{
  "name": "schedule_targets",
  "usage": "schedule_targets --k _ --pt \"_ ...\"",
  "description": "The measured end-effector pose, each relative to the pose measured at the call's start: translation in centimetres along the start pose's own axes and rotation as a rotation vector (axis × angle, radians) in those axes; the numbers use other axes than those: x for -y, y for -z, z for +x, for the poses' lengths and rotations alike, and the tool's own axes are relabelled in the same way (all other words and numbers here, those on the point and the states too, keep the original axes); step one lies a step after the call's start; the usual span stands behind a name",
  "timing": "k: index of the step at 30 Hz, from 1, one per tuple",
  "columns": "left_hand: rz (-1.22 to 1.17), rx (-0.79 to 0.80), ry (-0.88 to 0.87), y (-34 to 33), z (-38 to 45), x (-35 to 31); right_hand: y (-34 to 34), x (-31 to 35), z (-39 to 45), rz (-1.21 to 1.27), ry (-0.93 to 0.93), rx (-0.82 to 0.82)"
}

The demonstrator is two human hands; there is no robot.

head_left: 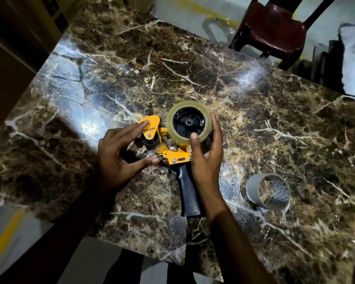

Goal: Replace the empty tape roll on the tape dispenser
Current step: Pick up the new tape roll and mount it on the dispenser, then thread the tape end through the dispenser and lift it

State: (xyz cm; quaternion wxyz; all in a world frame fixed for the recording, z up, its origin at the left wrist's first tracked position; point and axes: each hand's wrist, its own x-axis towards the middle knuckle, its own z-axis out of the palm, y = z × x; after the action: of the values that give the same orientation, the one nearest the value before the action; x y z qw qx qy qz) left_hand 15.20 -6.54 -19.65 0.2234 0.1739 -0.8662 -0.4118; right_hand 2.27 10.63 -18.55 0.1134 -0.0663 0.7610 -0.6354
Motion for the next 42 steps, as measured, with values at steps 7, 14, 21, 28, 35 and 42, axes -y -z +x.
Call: schedule_targets --k 7,14,21,28,35,42 --pt "-0.069 -0.084 0.124 -0.8 0.4 -1.1 0.1 0.3 -0.2 0.039 -0.036 -0.002" --pt "-0.185 -0.076 0.207 -0.5 -0.8 -0.5 0.4 0.4 -0.5 0.04 -0.05 -0.005" --pt "-0.223 -0.013 0.425 -0.6 -1.9 -1.0 1.6 1.7 -2.2 -0.092 -0.117 -0.007" --pt "-0.221 0.044 0.498 -0.6 -1.5 -1.3 4.0 3.5 -3.3 -0.186 -0.543 0.3" --pt "-0.181 0.072 0.527 -0.7 -1.3 -1.2 4.3 2.9 -3.6 -0.015 -0.757 0.505" --pt "-0.125 0.128 0.505 -0.1 -0.4 -1.5 3.8 2.9 -4.0 0.363 -0.945 0.77"
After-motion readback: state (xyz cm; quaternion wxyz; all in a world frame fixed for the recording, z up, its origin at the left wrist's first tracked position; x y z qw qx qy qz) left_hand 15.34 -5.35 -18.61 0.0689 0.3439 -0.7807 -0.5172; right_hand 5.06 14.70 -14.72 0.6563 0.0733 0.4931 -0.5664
